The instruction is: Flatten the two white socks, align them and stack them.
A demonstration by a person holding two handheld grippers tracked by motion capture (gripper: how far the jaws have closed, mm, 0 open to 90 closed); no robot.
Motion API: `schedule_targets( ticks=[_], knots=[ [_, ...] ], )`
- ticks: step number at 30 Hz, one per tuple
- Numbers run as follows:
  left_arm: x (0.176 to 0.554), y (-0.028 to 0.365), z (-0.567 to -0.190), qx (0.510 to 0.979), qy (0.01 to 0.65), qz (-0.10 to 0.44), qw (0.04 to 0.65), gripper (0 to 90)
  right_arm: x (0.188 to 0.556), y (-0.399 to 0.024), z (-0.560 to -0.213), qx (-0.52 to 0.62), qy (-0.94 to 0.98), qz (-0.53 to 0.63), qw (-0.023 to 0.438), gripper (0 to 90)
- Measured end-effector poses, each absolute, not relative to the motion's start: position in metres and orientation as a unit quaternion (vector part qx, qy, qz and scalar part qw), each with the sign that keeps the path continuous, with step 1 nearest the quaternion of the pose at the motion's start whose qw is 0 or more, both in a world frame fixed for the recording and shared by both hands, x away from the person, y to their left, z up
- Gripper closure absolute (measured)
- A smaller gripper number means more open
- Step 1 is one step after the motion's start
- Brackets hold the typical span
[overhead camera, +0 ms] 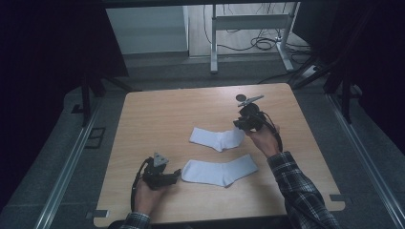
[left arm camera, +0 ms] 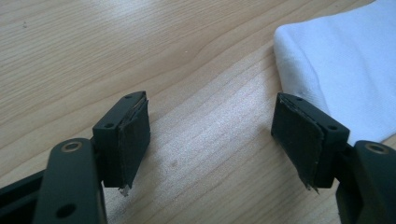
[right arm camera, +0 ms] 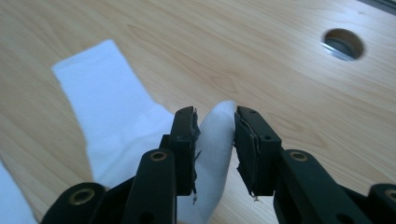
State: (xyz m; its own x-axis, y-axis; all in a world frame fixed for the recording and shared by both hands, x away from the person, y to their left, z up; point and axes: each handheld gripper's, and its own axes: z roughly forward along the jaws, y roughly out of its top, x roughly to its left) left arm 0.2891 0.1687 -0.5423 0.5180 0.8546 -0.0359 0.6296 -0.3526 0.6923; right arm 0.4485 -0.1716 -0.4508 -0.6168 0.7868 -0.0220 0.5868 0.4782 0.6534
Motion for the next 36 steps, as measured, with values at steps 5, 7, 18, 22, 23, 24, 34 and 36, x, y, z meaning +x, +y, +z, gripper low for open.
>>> schedule_targets(
  ticks=[5,7,18,22,23,24,34,36],
  knots=[
    [0.289,0.169,-0.542,0.806,0.460,0.169,0.333,27.9,0.449,-0.144,-0.460,0.386,0.857,0.307,0.150,68.2],
    [0.289,0.169,-0.542,0.806,0.460,0.168,0.333,27.9,0.450,-0.134,-0.464,0.380,0.861,0.304,0.150,71.1],
    [0.289,0.169,-0.542,0.805,0.460,0.168,0.334,27.7,0.449,-0.164,-0.464,0.399,0.858,0.269,0.180,73.0],
    [0.289,0.168,-0.542,0.805,0.460,0.168,0.334,27.7,0.451,-0.193,-0.452,0.421,0.841,0.277,0.195,67.1],
    [0.290,0.168,-0.543,0.805,0.460,0.168,0.334,27.6,0.451,-0.197,-0.449,0.426,0.838,0.281,0.196,66.8],
    [0.290,0.168,-0.543,0.805,0.460,0.168,0.334,27.5,0.451,-0.199,-0.448,0.430,0.835,0.285,0.193,66.6],
    [0.289,0.169,-0.543,0.807,0.457,0.167,0.334,26.9,0.453,-0.115,-0.483,0.376,0.867,0.307,0.116,68.0],
    [0.289,0.169,-0.543,0.808,0.456,0.166,0.335,26.7,0.453,-0.095,-0.492,0.365,0.872,0.309,0.103,67.7]
  ],
)
